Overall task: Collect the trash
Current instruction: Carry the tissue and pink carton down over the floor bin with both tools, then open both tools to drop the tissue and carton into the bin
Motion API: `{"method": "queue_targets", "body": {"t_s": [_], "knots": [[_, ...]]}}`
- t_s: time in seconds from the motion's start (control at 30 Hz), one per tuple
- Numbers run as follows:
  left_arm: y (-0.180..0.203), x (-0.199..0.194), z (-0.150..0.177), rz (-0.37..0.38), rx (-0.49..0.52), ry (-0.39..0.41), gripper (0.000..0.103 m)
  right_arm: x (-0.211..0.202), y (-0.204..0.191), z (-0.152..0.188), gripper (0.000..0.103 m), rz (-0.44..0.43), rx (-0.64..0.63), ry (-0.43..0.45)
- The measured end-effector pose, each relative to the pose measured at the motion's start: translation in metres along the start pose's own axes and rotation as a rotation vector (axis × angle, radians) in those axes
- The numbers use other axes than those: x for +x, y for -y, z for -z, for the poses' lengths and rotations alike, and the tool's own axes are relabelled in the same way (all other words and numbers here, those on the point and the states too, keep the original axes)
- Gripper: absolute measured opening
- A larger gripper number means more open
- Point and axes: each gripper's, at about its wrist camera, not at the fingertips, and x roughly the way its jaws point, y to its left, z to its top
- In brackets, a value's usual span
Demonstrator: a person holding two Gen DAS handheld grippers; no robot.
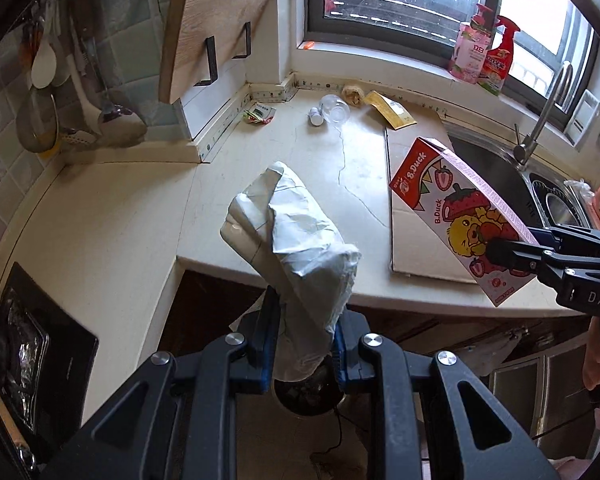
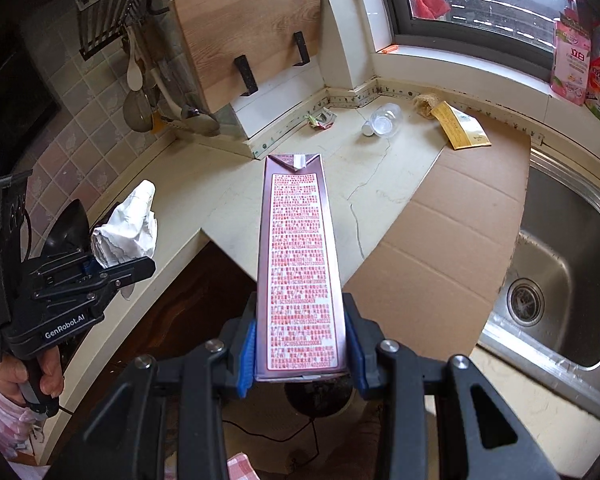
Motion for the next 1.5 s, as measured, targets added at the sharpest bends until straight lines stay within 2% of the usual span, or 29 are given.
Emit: {"method": "queue_targets", "body": {"t_s": [0.2, 0.37, 0.53, 0.67, 0.87, 1.03, 1.27, 1.4, 1.5], "knots": [[-0.003, -0.028, 0.061, 0.019, 0.019, 0.015, 0.021, -0.015, -0.042, 0.050, 0.037, -0.003, 0.012, -0.006], [-0.001, -0.037, 0.100, 0.028, 0.040, 0.002, 0.021, -0.014, -0.065, 0.090, 0.037, -0.006, 0.023, -0.055], [0.002, -0.027, 0.135, 0.051, 0.030, -0.054, 0.021, 0.004, -0.075, 0.126, 0.037, -0.010, 0.048, -0.151], [0.001, -0.004, 0.159, 0.056, 0.015, -0.121, 0.021, 0.020, -0.078, 0.148, 0.037, -0.004, 0.066, -0.221], [0.002, 0.045, 0.184, 0.097, -0.037, -0.227, 0.021, 0.060, -0.065, 0.174, 0.037, 0.006, 0.113, -0.336], [0.008, 0.104, 0.203, 0.130, -0.060, -0.315, 0.021, 0.109, -0.047, 0.200, 0.037, 0.007, 0.184, -0.419], [0.003, 0.206, 0.231, 0.128, -0.106, -0.390, 0.022, 0.207, -0.009, 0.246, 0.037, 0.024, 0.274, -0.539], [-0.004, 0.269, 0.249, 0.134, -0.153, -0.460, 0.022, 0.266, 0.009, 0.269, 0.037, 0.047, 0.266, -0.598], [-0.004, 0.304, 0.257, 0.127, -0.144, -0.498, 0.025, 0.302, 0.020, 0.278, 0.038, 0.061, 0.272, -0.632]]}}
